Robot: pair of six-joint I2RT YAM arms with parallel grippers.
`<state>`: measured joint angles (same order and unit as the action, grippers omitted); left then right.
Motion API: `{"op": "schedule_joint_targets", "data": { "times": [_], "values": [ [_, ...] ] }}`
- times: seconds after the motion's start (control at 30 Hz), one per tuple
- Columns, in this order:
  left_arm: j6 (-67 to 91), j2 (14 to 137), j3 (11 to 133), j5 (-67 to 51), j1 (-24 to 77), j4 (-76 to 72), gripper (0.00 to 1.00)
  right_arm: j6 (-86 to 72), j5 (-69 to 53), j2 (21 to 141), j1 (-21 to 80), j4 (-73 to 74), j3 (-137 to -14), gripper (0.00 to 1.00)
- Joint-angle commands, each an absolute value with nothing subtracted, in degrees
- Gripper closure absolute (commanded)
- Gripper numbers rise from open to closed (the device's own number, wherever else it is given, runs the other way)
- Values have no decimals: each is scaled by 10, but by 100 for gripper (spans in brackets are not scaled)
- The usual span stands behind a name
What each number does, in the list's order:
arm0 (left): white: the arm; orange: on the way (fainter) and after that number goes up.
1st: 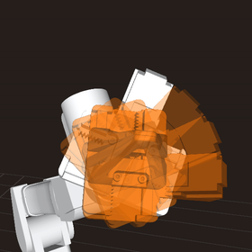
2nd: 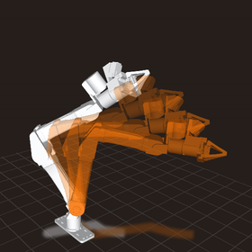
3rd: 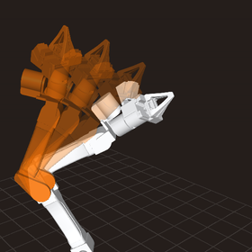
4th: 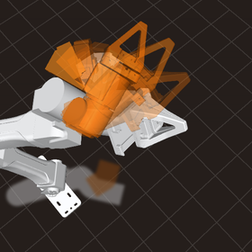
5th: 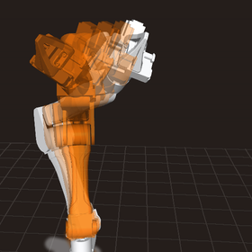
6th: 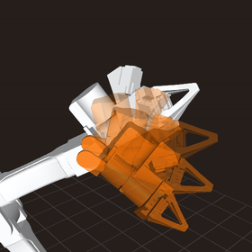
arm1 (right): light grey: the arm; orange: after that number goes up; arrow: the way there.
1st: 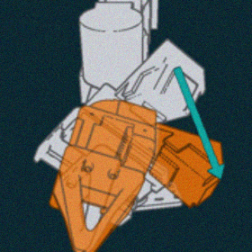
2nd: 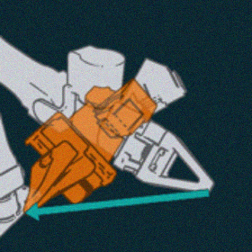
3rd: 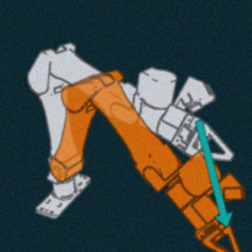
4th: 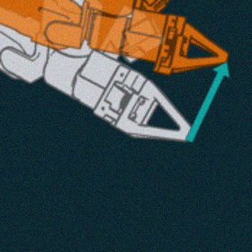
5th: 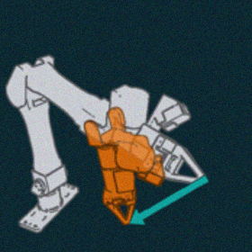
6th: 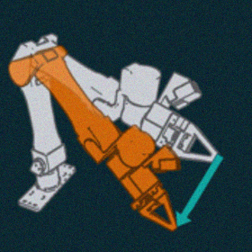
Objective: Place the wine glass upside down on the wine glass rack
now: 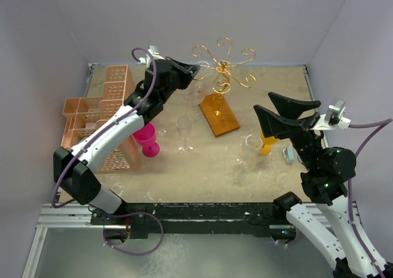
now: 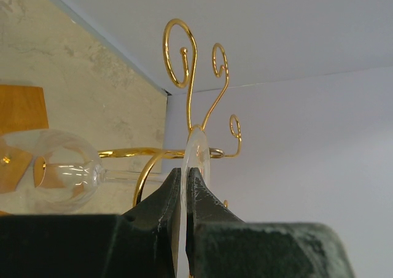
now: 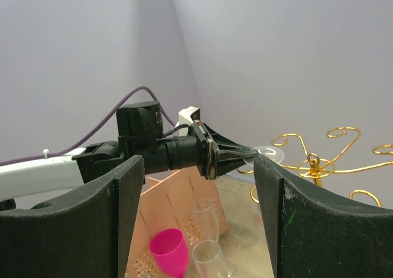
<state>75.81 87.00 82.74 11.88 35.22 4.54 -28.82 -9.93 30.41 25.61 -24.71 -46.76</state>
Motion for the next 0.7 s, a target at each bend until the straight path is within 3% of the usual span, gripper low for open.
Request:
{"op": "schedule_joint_targets", "data": {
  "times": [0.0, 0.67],
  "values": [
    [751, 859, 860, 113, 341, -9, 100, -285, -88, 306, 259, -268, -466, 27],
    [733, 790, 812, 140, 332, 19, 100, -292, -93, 311, 259, -269, -450, 27]
  ]
}}
